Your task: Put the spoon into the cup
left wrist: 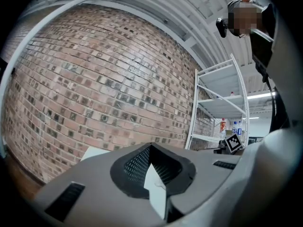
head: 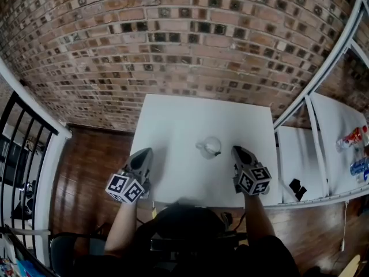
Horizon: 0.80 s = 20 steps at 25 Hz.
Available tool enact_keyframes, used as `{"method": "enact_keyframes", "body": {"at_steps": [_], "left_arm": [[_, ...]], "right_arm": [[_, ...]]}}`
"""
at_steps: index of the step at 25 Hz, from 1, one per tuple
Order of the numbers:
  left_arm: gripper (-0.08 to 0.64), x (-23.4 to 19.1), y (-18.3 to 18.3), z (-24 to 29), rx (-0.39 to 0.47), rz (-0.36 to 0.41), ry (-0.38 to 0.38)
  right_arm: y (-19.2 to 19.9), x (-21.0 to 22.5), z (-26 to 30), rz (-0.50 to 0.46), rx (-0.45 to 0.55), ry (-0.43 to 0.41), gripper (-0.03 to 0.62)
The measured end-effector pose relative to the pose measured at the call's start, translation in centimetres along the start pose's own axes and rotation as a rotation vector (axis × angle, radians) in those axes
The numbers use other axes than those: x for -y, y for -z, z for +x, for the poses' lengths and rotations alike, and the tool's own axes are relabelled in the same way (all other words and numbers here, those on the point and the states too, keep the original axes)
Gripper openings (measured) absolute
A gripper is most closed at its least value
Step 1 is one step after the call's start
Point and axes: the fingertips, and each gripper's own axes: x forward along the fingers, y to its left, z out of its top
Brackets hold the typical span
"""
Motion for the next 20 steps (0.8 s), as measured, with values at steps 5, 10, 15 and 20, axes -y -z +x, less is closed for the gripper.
{"method": "enact_keyframes", "body": {"at_steps": [5, 10, 15, 20], "left_arm": [[0.003, 1.1, -0.8, 1.2, 0.000, 0.032, 0.061], [0.003, 1.8, -2.5, 1.5, 0.033, 0.035, 0.093], [0.003, 2.2, -3.8, 1.7, 0.054, 0.050, 0.120], [0.003, 2.1, -3.2, 0.8, 0.037, 0.045, 0.111]], "right_arm": [[-3.0, 0.6, -2.8, 0.020, 0.111, 0.068, 0.003], [-4.4, 1.2, -5.5, 0.026, 0.155, 0.137, 0.003], [-4.7, 1.4, -7.4, 0.007, 0.176, 0.176, 0.002], [-2.9, 1.3, -8.8, 0.000, 0.146, 0.204, 0.002]]}}
